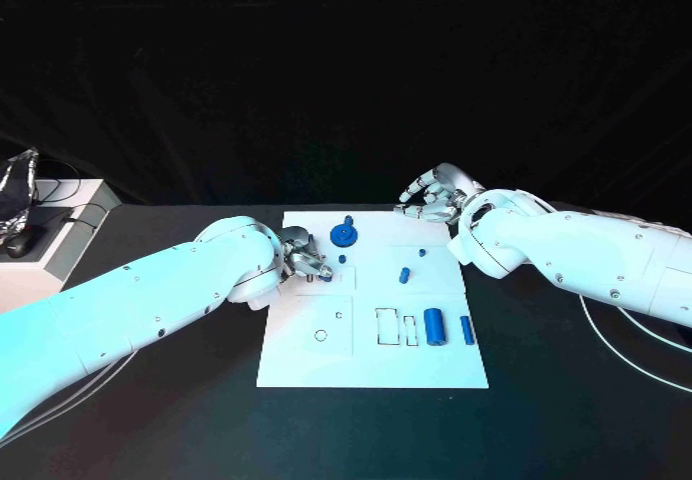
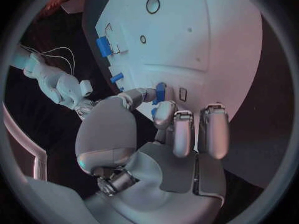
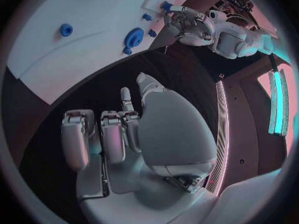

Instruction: Assemble the parts on the task board

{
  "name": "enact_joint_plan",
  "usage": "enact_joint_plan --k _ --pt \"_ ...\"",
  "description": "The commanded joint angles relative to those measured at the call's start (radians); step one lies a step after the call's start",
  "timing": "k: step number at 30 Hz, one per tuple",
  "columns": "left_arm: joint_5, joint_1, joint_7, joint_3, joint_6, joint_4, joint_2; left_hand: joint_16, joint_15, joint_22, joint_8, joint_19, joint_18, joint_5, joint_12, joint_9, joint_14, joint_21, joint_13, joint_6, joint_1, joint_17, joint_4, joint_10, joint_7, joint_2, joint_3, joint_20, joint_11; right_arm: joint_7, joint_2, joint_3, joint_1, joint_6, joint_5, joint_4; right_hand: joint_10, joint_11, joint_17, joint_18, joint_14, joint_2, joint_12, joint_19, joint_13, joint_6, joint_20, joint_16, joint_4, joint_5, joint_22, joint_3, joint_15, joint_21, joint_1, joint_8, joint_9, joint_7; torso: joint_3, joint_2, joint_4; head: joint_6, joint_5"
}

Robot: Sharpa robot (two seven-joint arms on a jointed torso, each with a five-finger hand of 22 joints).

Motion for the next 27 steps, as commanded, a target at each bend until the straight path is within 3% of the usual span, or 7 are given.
enact_joint_plan --k 1,27 --pt "-0.017 -0.003 -0.006 -0.002 0.006 0.000 0.000 0.003 -0.007 0.066 0.026 0.009 -0.017 -0.005 0.002 0.212 0.107 0.005 0.002 0.077 0.017 0.263 -0.094 0.006 -0.073 0.028 0.088 -0.001 -0.002 0.007 0.000 0.000 0.000 0.002 -0.010 0.001 0.053 -0.002 0.193 -0.003 0.088 -0.004 -0.003 0.069 0.210 -0.009 -0.001 -0.006 0.000 0.005 0.221 0.008 -0.002 -0.007 -0.007 0.006 0.001 0.000 0.0002 0.000 0.0000 0.000 0.000" --pt "-0.042 -0.003 -0.008 -0.002 0.040 0.000 0.005 0.003 -0.008 0.068 0.023 0.011 -0.017 -0.013 -0.001 0.210 0.107 0.005 0.000 0.085 0.011 0.263 -0.089 0.012 -0.075 0.026 0.066 -0.003 -0.003 0.006 0.000 0.000 -0.001 0.004 -0.010 -0.001 0.053 -0.002 0.193 -0.003 0.088 -0.005 -0.003 0.069 0.210 -0.010 -0.001 -0.006 0.000 0.008 0.221 0.011 -0.002 -0.007 -0.011 0.008 0.005 -0.001 0.0010 0.000 -0.0001 -0.004 0.003"
